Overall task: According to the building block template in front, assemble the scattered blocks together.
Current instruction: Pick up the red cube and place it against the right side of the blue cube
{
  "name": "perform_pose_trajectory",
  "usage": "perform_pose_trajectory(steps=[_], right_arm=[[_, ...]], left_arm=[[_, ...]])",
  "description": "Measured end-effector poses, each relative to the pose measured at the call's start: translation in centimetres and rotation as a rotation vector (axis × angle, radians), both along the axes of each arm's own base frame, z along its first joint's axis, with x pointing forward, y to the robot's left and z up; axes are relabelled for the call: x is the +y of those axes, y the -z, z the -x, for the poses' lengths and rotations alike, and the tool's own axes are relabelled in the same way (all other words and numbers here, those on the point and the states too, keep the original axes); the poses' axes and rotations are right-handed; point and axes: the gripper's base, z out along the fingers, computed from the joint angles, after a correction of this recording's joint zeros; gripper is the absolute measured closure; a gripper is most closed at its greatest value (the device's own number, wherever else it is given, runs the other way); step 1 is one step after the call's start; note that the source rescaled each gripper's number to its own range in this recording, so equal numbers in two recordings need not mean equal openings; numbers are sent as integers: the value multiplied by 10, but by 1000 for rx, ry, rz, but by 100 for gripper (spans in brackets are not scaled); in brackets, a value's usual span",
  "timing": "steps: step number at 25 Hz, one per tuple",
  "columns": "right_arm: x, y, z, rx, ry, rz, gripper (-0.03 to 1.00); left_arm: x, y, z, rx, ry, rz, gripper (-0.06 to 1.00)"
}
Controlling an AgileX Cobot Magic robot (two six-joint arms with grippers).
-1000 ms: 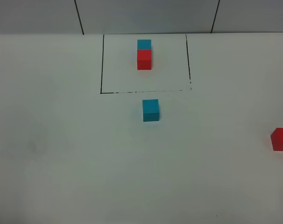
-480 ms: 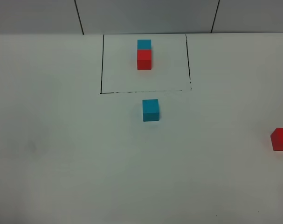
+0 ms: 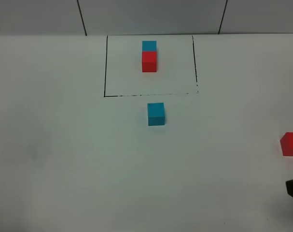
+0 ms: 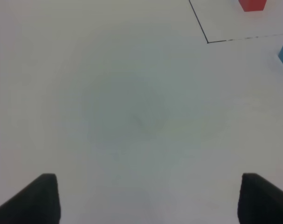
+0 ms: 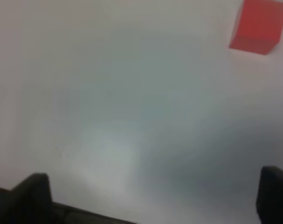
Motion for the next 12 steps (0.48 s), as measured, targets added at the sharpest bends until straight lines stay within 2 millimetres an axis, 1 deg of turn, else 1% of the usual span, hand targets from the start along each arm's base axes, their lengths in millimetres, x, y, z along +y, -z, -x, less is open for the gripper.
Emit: perform_pose_trajectory(steps=[3, 8, 10, 12], right_arm=[[1, 9, -38, 60, 3, 19, 21], [2, 31, -97, 173, -7, 65, 21], [1, 35, -118, 193, -8, 80, 21], [-3, 42, -134, 212, 9, 86, 21]], left_arm=[[0, 0, 0, 0, 0, 0, 25], [0, 0, 0, 0, 0, 0, 26], [0, 0, 0, 0, 0, 0, 26], [0, 0, 0, 0, 0, 0, 26]])
